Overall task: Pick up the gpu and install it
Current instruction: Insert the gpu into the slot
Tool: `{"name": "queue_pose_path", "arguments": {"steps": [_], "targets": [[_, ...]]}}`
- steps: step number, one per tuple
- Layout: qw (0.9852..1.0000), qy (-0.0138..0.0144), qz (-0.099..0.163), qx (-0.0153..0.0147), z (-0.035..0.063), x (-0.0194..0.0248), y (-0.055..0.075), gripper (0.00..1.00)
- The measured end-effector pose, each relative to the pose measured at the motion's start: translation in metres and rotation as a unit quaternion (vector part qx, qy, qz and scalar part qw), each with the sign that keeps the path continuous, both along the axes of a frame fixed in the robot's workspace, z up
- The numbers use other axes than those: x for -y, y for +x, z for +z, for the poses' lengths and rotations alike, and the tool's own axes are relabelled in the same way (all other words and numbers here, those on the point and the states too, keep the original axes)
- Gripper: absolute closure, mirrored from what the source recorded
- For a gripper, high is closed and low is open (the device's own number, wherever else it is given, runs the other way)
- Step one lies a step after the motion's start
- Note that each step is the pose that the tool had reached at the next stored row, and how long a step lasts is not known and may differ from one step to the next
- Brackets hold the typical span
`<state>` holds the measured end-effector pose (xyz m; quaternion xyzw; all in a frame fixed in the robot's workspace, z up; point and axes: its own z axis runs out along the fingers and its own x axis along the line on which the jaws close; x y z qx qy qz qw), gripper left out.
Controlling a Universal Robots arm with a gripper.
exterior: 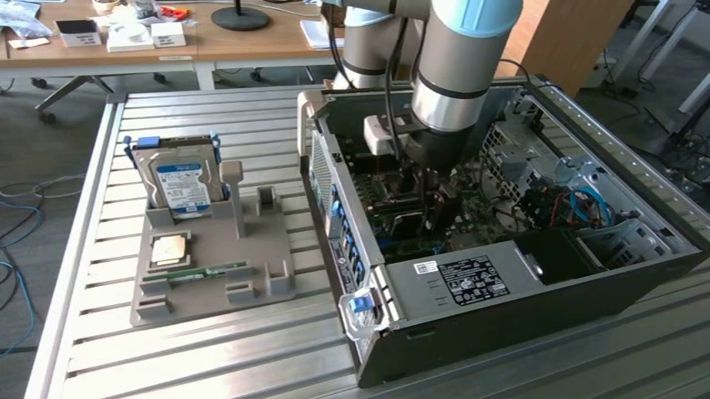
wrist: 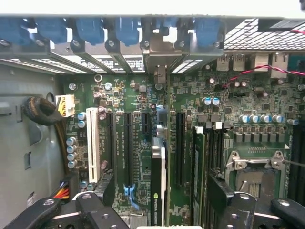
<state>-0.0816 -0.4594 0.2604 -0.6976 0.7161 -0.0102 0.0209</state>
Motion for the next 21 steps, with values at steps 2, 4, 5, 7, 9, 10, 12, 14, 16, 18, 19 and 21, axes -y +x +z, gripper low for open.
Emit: {"name": "queue_pose_path", "arguments": {"steps": [2,4,5,7,9,10,12,14,16,18,19,21], "targets": [[1.0,0.0,0.0,0.0,0.0028,0.0,0.0,0.13],[1.0,0.0,0.0,0.0,0.0049,0.0,0.0,0.13],[1.0,0.0,0.0,0.0,0.0063,0.0,0.0,0.13],[1.0,0.0,0.0,0.0,0.0095,0.0,0.0,0.13],[1.0,0.0,0.0,0.0,0.0129,0.0,0.0,0.13],[1.0,0.0,0.0,0.0,0.0145,0.0,0.0,0.13],[1.0,0.0,0.0,0.0,0.0182,0.0,0.0,0.13],[1.0,0.0,0.0,0.0,0.0216,0.0,0.0,0.13],[1.0,0.0,0.0,0.0,0.025,0.0,0.0,0.13],[1.0,0.0,0.0,0.0,0.0283,-0.0001,0.0,0.13],[1.0,0.0,0.0,0.0,0.0298,-0.0001,0.0,0.13],[1.0,0.0,0.0,0.0,0.0326,-0.0001,0.0,0.13]]}}
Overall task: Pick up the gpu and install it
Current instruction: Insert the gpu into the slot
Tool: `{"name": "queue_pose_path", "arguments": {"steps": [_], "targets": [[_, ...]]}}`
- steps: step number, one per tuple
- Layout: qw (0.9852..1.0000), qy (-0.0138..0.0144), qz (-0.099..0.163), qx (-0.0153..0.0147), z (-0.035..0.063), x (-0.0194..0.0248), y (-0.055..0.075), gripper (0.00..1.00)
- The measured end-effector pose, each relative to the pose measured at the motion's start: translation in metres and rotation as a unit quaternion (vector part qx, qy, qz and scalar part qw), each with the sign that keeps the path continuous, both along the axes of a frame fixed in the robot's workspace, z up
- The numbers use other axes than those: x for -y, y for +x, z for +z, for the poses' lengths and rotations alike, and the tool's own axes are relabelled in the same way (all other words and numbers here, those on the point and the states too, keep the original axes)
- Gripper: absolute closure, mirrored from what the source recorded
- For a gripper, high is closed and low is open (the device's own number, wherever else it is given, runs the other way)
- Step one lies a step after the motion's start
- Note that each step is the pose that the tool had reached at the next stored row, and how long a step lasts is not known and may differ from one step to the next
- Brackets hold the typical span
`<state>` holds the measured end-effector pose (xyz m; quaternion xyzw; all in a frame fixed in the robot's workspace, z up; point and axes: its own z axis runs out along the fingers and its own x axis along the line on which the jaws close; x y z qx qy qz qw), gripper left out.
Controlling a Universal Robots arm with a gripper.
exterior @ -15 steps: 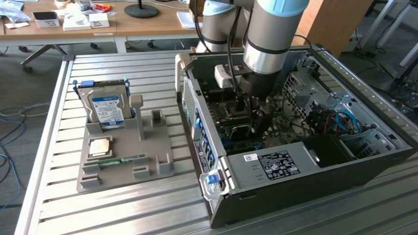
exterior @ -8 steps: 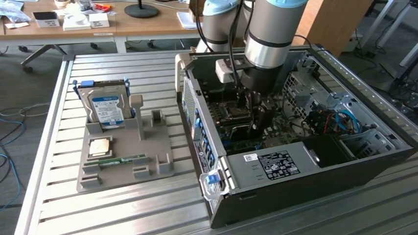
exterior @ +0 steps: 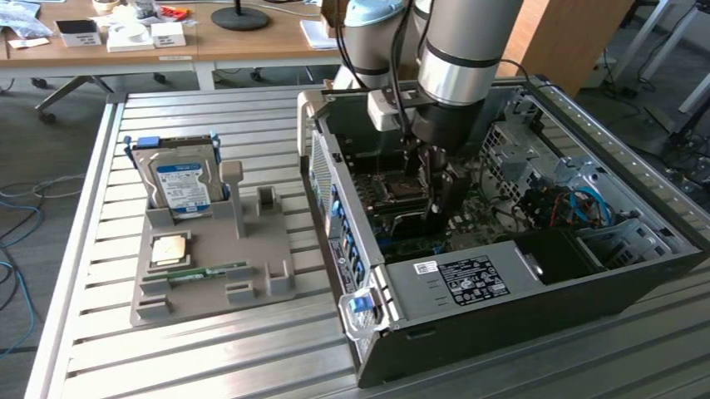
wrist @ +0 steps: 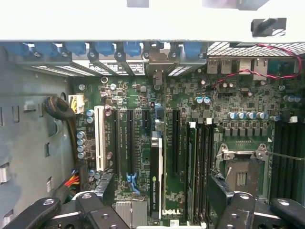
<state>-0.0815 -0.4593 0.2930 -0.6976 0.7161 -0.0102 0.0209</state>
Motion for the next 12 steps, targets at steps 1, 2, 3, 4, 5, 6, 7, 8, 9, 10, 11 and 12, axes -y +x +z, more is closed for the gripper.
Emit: {"name": "queue_pose_path", "arguments": {"steps": [1,2,3,4,5,6,7,8,9,10,11,12], "targets": [[1.0,0.0,0.0,0.0,0.0011,0.0,0.0,0.13],[1.0,0.0,0.0,0.0,0.0023,0.0,0.0,0.13],[1.0,0.0,0.0,0.0,0.0036,0.0,0.0,0.13],[1.0,0.0,0.0,0.0,0.005,0.0,0.0,0.13],[1.0,0.0,0.0,0.0,0.0065,0.0,0.0,0.13],[1.0,0.0,0.0,0.0,0.008,0.0,0.0,0.13],[1.0,0.0,0.0,0.0,0.0096,0.0,0.0,0.13],[1.0,0.0,0.0,0.0,0.0109,0.0,0.0,0.13],[1.0,0.0,0.0,0.0,0.0121,0.0,0.0,0.13],[1.0,0.0,0.0,0.0,0.013,0.0,0.0,0.13],[1.0,0.0001,0.0,0.0,0.0135,0.0,0.0,0.13],[1.0,0.0001,0.0,0.0,0.0135,0.0,0.0,0.13]]}}
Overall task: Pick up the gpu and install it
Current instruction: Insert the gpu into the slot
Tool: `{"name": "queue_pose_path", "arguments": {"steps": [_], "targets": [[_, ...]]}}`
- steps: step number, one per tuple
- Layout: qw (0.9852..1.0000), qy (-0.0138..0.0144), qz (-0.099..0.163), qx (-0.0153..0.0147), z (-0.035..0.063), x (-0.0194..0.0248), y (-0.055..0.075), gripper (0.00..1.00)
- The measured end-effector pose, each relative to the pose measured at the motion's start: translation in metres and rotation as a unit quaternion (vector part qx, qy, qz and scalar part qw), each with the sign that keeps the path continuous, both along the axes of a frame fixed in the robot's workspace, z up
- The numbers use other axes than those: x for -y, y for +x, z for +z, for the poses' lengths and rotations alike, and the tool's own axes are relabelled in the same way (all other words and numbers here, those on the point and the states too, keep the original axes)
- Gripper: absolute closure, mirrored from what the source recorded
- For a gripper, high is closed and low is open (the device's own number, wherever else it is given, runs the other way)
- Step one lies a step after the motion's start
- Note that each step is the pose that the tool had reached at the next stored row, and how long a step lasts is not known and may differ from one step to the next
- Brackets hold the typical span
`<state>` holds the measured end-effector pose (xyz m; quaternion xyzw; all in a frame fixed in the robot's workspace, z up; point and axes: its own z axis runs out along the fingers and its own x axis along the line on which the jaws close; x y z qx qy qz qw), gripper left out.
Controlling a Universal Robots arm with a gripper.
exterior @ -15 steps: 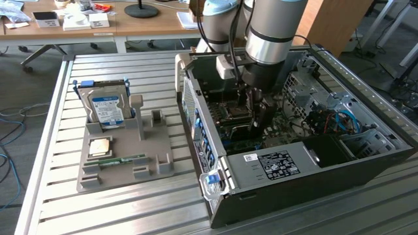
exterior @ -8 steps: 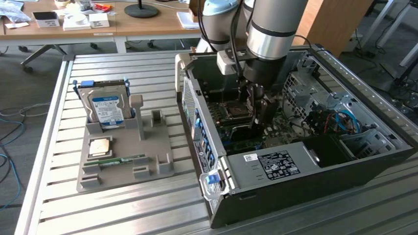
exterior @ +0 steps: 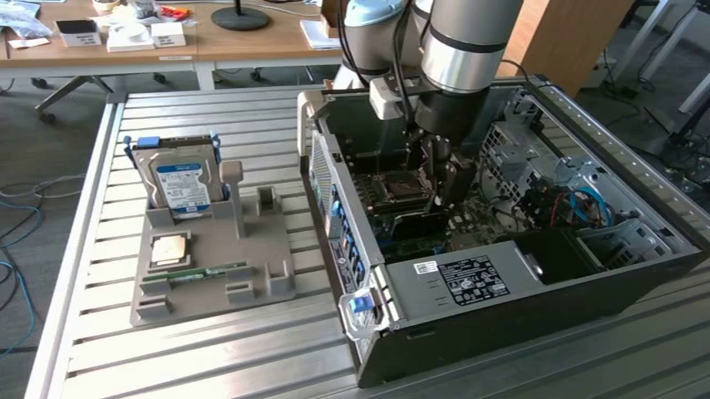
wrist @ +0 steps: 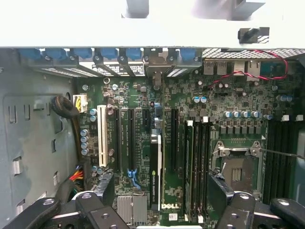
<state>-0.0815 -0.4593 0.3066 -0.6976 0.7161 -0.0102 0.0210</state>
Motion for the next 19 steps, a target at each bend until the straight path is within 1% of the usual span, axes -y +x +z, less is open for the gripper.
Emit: {"name": "queue_pose_path", "arguments": {"steps": [6,8,13,14,19], "targets": [[1.0,-0.0001,0.0,-0.0002,0.0002,0.0,0.0001,0.13],[1.0,-0.0002,0.0,-0.0021,0.0007,0.0,0.0006,0.13],[0.9999,-0.0002,0.0,-0.0108,0.0028,0.0,0.0026,0.13],[0.9999,-0.0002,0.0,-0.0115,0.0029,0.0001,0.0028,0.13],[0.9999,-0.0002,0.0,-0.0117,0.003,0.0,0.0029,0.13]]}}
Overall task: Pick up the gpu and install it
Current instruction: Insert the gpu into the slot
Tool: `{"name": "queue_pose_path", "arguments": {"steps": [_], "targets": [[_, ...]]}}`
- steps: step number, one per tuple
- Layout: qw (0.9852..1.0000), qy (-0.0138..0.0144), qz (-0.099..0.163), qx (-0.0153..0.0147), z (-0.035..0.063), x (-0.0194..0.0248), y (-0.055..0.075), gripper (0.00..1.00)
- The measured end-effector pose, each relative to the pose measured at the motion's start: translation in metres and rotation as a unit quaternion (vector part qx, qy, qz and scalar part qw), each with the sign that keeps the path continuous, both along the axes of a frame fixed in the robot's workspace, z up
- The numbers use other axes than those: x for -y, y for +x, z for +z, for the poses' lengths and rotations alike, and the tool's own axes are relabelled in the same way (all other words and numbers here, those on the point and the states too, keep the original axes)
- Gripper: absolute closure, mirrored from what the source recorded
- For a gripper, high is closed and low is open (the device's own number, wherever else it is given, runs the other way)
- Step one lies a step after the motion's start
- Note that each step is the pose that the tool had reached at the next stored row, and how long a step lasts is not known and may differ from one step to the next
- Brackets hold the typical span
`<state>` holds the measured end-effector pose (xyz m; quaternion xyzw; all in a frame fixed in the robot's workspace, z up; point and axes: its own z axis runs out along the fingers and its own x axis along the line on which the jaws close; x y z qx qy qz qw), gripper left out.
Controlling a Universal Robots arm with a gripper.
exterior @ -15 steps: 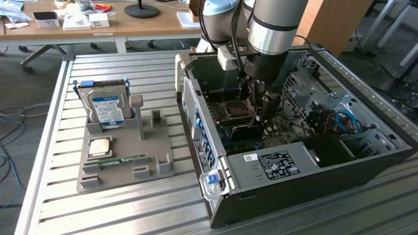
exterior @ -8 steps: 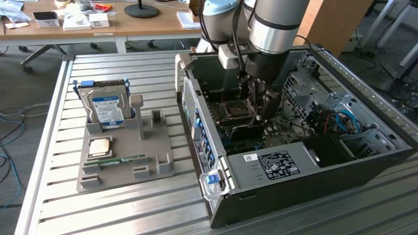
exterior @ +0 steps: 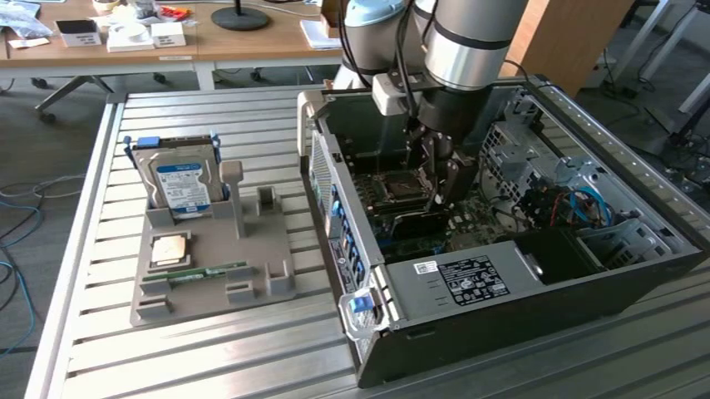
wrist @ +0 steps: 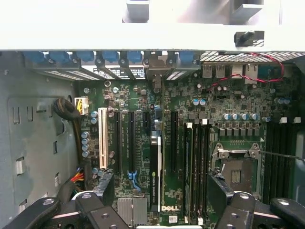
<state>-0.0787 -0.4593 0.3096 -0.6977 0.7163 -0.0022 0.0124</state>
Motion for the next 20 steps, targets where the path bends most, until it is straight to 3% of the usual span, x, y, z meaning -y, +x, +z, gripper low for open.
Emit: {"name": "queue_pose_path", "arguments": {"steps": [16,20], "targets": [[1.0,0.0,0.0,0.0,0.0194,0.0,0.0,0.13],[1.0,0.0,0.0,0.0,0.0197,0.0,0.0,0.13]]}}
